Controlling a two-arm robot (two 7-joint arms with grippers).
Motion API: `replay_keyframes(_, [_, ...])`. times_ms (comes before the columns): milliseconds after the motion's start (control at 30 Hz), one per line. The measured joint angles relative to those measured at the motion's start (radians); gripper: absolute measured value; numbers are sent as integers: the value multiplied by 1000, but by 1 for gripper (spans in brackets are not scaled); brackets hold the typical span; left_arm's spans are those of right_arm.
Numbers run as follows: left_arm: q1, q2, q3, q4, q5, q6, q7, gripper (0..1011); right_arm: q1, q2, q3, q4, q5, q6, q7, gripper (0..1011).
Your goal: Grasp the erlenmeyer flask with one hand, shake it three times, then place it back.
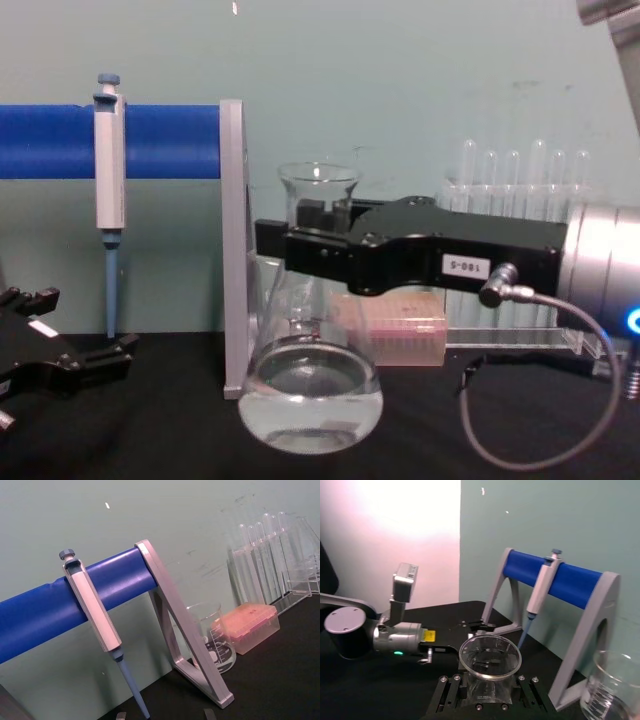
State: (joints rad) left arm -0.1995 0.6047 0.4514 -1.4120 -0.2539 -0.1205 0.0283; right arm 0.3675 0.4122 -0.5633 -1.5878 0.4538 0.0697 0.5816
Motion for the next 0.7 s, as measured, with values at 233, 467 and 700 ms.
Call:
replay_keyframes(233, [0, 0, 0, 0, 0, 0, 0, 1001, 16, 2, -27, 9, 11, -6, 19, 458])
replay_keyframes(467, [0, 0, 0, 0, 0, 0, 0, 1001, 20, 10, -31, 11, 20, -10, 14, 458])
replay_keyframes(700, [0, 0, 0, 0, 0, 0, 0, 1001, 11, 20, -6, 10, 24, -14, -26, 458])
